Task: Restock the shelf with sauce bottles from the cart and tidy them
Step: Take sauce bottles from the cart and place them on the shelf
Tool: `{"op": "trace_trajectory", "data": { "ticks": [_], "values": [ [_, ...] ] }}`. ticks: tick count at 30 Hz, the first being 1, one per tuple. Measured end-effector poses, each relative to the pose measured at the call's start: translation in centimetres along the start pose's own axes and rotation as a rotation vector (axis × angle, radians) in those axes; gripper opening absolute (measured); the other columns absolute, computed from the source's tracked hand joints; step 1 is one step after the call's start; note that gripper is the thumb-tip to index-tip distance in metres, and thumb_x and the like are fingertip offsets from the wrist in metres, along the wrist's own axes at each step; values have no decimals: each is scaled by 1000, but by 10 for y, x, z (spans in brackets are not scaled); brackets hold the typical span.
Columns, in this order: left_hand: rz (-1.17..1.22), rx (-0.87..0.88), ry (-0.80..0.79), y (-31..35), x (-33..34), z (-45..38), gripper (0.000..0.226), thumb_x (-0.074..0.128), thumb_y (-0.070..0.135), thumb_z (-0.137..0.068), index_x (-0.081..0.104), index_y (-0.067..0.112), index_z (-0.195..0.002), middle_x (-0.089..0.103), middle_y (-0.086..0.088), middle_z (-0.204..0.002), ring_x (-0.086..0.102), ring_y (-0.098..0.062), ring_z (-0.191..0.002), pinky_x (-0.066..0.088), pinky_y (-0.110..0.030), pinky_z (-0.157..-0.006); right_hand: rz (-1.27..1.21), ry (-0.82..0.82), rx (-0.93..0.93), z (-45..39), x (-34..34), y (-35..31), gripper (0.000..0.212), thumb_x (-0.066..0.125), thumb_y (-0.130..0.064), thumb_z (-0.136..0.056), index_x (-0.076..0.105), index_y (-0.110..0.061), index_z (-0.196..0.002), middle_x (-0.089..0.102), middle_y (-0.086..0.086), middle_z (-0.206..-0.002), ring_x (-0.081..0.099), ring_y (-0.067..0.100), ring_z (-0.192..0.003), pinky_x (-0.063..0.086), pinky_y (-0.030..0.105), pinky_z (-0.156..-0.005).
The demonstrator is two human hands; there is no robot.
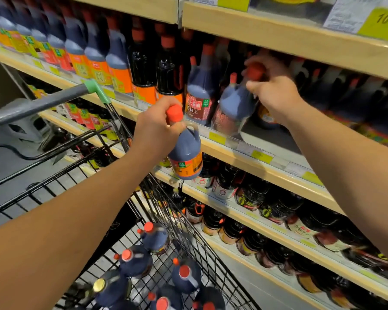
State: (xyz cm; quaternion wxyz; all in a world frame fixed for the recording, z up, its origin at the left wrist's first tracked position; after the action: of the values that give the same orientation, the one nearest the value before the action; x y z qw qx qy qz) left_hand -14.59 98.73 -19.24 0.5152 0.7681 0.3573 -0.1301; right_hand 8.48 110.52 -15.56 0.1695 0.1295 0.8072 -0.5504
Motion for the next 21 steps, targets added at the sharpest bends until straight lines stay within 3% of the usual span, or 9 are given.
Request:
{"op": "trace_trajectory", "data": {
  "ticks": [4, 8, 10, 13, 17, 19, 21],
  "values": [
    [-17, -10, 6, -6, 1, -4, 27, 68, 14, -81, 59, 21, -106, 59, 6, -88, 57, -20, -84, 50, -33, -73, -76, -27, 56, -18, 6, 10, 49, 60, 1, -79, 57, -31, -115, 66, 1, -110, 62, 15, -107, 51, 27, -90],
    [-69, -30, -1, -11, 5, -7, 27, 68, 18, -82, 59, 20, -107, 59, 6, -88, 54, -19, -83, 42, -29, -71, -100, -31, 95, -36, 19, 17, 41, 58, 2, -89, 51, -21, -123, 62, 9, -124, 57, 20, -117, 45, 35, -103],
    [-83, -48, -6, -14, 6, -7, 28, 68, 18, -82, 60, 20, -109, 61, 4, -91, 55, -20, -85, 41, -27, -72, -29, -54, 98, -42, 27, 19, 43, 58, -3, -91, 50, -17, -131, 58, 6, -131, 55, 17, -114, 45, 32, -102],
    [-99, -63, -21, -16, 8, -7, 31, 68, 21, -83, 59, 20, -113, 65, 0, -100, 56, -21, -89, 41, -26, -75, 1, -91, 121, -40, 30, 21, 59, 62, -10, -88, 42, -28, -140, 52, -2, -136, 52, 11, -114, 46, 27, -97],
    [-109, -69, 2, -11, 5, -3, 30, 69, 19, -83, 59, 21, -112, 64, 2, -98, 54, -18, -86, 38, -22, -74, -69, -94, 241, -10, 16, 35, 69, 68, -35, -82, 36, -32, -143, 51, -10, -132, 54, 7, -114, 43, 26, -98],
    [-100, -41, 21, 0, 1, 1, 30, 70, 16, -82, 60, 17, -110, 63, 0, -95, 53, -19, -84, 36, -18, -71, 68, -84, 242, 14, 2, 47, 77, 70, -43, -73, 36, -35, -142, 53, -5, -134, 53, 14, -117, 42, 28, -99],
    [-70, -17, 25, 13, 0, 4, 27, 70, 13, -80, 61, 16, -106, 63, -2, -90, 55, -22, -84, 41, -22, -71, 269, -138, 202, 48, -10, 64, 71, 72, -36, -78, 42, -27, -141, 54, 0, -134, 51, 18, -120, 39, 25, -98]
  ]
}}
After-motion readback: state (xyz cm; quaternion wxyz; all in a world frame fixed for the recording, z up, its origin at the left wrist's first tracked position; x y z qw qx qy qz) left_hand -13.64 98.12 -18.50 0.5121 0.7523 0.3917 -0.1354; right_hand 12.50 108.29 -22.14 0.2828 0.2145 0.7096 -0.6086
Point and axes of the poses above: each hand's wrist, its own z-axis away from the middle knuckle, its own x-axis out of the palm, y = z × x, the point moved 10 cm from there along -z, towards the middle knuckle
